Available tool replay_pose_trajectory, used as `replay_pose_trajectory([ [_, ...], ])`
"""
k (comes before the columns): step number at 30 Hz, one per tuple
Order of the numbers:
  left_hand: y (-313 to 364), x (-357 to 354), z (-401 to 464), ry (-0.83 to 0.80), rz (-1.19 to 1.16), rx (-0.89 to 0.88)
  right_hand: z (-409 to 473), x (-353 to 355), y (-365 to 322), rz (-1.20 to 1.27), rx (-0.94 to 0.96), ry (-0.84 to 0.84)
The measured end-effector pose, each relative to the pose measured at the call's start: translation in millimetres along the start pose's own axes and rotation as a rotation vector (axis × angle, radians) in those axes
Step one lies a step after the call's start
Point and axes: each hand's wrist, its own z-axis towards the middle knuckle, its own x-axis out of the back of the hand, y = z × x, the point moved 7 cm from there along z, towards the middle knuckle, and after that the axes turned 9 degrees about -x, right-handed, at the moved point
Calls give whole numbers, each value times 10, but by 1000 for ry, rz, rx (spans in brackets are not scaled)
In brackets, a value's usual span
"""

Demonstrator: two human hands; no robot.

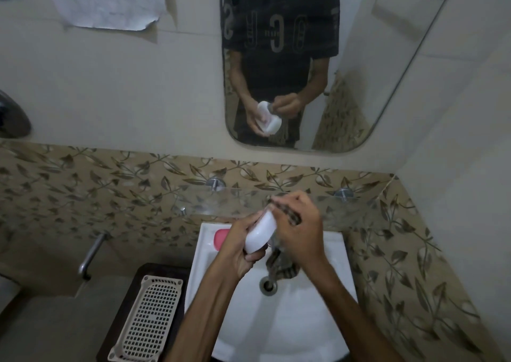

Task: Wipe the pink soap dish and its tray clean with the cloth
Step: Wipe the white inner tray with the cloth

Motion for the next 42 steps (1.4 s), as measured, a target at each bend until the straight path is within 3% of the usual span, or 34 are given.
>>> replay_pose_trajectory([
  [2,-23,9,-11,24,-18,9,79,18,150,17,-145,14],
  [6,25,121,1,102,-34,3,-262,-168,-98,-10,195,-166],
  [10,-47,78,-24,129,-13,10,34,14,242,39,-147,49],
  [15,2,75,-25,180,-182,32,-450,-216,-47,36,199,-41],
  [19,-13,80,-77,314,-179,-2,-234,-127,274,184,-181,68],
  [23,-20,146,-79,361,-244,4,-563,-237,40,136,119,18],
  [27,-76,3,-131,292,-344,59,-711,-307,66,124,224,7],
  [31,36,-7,-86,305,-258,-86,-546,-181,288,294,-152,175],
  [33,91,21,-73,278,-241,-105,-403,-158,415,444,-293,127],
  [37,119,68,-53,244,-344,-85,-96,-69,427,510,-367,22],
  [39,94,-13,-51,206,-401,-78,-117,-53,371,482,-350,35],
  [42,122,-55,-46,172,-422,-114,-325,-114,193,321,-109,9],
])
